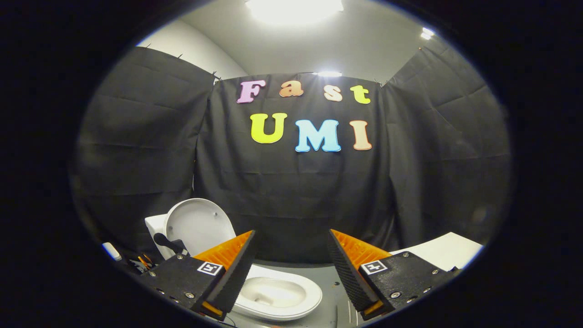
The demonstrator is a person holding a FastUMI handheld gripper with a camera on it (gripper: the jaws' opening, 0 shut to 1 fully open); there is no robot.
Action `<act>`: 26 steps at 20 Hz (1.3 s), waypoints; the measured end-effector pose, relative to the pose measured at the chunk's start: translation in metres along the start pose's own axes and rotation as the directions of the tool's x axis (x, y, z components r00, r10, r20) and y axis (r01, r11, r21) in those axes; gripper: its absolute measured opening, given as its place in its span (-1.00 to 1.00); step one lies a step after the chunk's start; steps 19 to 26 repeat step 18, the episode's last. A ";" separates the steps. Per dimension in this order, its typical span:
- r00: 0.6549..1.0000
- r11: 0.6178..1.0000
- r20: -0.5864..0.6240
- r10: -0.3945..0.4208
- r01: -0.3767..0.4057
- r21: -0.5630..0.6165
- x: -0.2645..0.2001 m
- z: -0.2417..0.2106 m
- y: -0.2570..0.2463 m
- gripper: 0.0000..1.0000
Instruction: Open the toilet lid.
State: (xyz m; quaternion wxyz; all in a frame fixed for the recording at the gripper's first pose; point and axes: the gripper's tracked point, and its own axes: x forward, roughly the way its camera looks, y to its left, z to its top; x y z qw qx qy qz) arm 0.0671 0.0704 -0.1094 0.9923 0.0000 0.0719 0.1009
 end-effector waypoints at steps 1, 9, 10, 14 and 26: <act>1.000 1.000 -0.002 0.016 -0.016 -0.002 -0.002 -0.003 0.001 0.89; 0.999 0.999 0.001 -0.045 0.045 0.019 -0.023 -0.004 -0.038 0.88; 0.999 0.999 0.008 -0.046 0.046 0.015 -0.025 0.000 -0.039 0.87; 0.999 0.999 0.022 -0.046 0.047 -0.013 -0.031 0.011 -0.041 0.87; 0.999 0.999 0.021 -0.028 0.028 -0.033 -0.044 0.016 -0.042 0.87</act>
